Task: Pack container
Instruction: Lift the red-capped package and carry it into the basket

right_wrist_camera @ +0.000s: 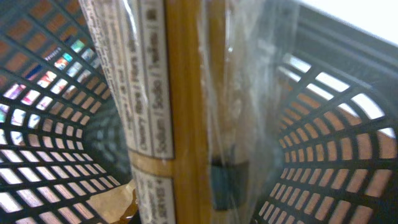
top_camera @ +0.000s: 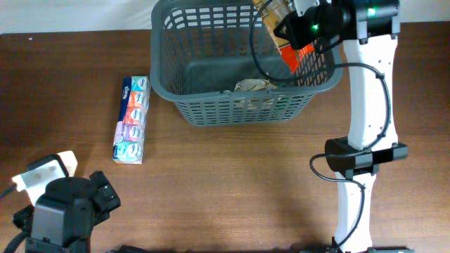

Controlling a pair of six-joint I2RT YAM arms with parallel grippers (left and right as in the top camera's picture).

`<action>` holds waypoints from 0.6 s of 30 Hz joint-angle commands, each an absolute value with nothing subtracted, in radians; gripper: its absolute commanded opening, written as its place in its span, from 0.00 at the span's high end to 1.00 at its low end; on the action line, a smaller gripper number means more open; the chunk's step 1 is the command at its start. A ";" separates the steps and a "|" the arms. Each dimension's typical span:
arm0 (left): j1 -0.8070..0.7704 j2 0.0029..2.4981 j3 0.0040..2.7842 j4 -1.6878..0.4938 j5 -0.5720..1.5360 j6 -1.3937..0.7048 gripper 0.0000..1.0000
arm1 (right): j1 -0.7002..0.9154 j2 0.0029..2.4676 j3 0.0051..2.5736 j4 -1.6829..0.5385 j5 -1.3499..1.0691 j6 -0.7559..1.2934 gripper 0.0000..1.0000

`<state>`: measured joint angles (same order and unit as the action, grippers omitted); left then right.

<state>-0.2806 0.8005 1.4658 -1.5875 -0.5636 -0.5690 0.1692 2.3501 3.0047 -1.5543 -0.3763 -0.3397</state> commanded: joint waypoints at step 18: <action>-0.276 0.803 1.462 -1.588 -0.560 -0.579 0.00 | 0.228 2.389 2.867 -1.525 -0.405 -0.332 0.96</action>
